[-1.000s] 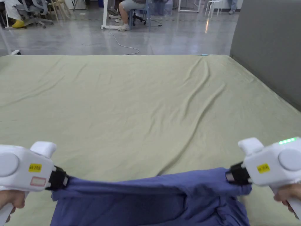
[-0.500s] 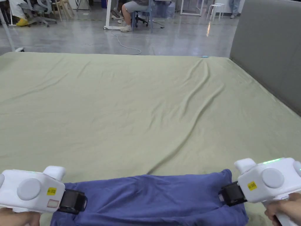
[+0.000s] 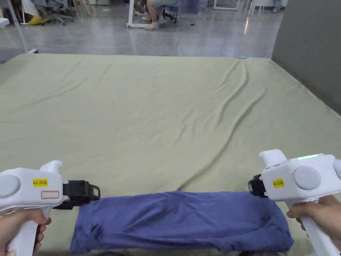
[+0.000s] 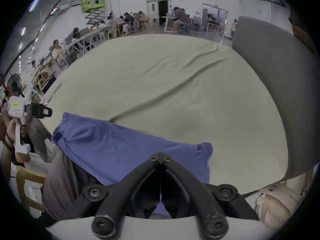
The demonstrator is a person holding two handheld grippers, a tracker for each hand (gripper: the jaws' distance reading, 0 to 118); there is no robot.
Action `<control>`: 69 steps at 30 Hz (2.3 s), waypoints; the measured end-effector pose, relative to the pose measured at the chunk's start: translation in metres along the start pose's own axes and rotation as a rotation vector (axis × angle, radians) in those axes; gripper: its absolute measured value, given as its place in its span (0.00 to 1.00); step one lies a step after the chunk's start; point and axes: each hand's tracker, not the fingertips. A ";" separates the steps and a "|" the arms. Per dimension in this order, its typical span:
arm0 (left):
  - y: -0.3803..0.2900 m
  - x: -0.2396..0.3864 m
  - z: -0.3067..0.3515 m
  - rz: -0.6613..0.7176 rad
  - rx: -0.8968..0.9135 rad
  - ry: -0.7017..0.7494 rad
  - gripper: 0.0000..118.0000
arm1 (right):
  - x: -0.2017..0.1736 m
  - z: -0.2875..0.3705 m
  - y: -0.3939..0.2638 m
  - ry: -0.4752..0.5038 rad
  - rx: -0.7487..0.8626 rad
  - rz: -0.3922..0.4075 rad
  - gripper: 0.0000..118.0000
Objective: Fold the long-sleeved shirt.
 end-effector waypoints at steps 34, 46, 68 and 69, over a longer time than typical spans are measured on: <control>0.014 -0.074 0.018 -0.008 0.181 0.037 0.00 | -0.025 -0.033 0.006 0.051 -0.054 -0.009 0.00; 0.043 -0.052 0.068 -0.034 0.123 -0.054 0.00 | -0.027 -0.032 0.010 0.093 -0.030 -0.011 0.00; 0.005 0.174 -0.168 -0.147 -0.173 -0.224 0.87 | 0.009 -0.002 -0.016 0.067 -0.001 -0.053 0.00; 0.007 0.171 -0.150 -0.187 -0.131 -0.230 0.87 | 0.010 -0.004 -0.017 0.071 0.000 -0.053 0.00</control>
